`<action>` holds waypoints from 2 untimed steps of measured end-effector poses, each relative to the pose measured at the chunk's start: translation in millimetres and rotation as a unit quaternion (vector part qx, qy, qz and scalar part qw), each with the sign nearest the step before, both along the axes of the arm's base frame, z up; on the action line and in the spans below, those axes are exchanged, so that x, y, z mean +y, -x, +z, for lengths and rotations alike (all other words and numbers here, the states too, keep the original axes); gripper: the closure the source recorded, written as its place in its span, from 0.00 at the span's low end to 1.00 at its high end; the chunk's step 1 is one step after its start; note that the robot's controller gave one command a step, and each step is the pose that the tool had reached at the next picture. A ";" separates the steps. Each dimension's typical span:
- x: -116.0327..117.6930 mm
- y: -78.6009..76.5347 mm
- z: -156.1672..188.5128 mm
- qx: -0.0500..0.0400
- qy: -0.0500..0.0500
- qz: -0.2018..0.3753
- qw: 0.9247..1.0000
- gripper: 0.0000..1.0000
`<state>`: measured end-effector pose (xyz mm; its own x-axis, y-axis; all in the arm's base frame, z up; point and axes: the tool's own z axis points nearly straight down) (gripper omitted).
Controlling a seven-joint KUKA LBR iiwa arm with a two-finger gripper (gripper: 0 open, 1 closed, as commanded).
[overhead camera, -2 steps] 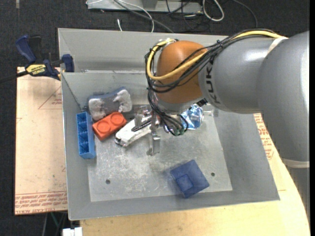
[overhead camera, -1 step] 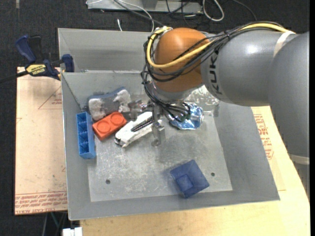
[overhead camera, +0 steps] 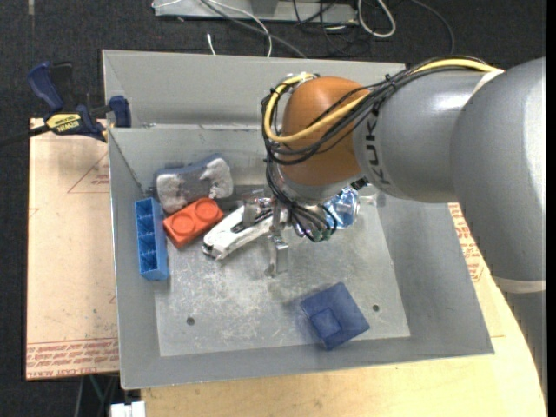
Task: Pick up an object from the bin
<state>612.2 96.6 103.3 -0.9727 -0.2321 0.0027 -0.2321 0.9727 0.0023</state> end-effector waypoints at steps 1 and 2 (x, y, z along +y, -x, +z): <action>4.9 -20.5 -28.2 -0.016 -0.001 0.183 0.983 0.00; 7.2 -6.7 -25.4 -0.010 -0.002 0.010 1.000 1.00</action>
Offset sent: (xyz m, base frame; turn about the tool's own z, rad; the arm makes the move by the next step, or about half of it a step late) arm 0.0011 0.0057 -0.0333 -0.0203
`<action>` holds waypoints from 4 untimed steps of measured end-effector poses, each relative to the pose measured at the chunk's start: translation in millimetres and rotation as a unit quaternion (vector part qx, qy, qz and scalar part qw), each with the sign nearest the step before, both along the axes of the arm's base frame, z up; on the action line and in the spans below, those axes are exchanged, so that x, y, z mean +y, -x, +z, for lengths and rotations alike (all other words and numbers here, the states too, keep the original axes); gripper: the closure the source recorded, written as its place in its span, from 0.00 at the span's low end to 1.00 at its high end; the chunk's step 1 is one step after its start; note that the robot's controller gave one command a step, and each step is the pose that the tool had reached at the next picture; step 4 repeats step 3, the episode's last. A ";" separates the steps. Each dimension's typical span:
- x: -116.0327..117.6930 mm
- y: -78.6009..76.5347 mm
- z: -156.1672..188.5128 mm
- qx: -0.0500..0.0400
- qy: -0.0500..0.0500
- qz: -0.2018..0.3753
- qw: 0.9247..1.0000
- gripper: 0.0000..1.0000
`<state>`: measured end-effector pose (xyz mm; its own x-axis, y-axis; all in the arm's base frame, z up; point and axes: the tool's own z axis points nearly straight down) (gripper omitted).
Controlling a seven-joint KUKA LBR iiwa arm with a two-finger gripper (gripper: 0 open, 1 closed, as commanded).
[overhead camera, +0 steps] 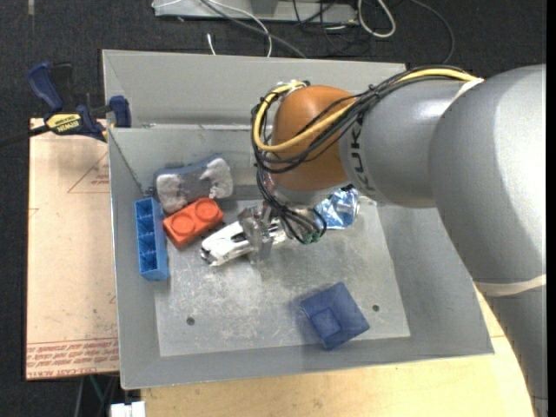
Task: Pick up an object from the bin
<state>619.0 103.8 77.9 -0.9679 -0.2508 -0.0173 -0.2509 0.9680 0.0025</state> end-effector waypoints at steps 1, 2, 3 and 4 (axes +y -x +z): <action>0.0 0.0 0.1 0.000 0.000 0.000 1.000 1.00; -0.3 3.0 18.6 0.004 0.001 0.000 1.000 1.00; 0.1 2.9 47.4 0.004 0.000 0.000 1.000 1.00; 0.1 2.9 47.4 0.004 0.000 0.000 1.000 1.00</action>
Offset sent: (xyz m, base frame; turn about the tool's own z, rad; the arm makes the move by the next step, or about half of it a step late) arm 0.0000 0.0000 0.0437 0.0003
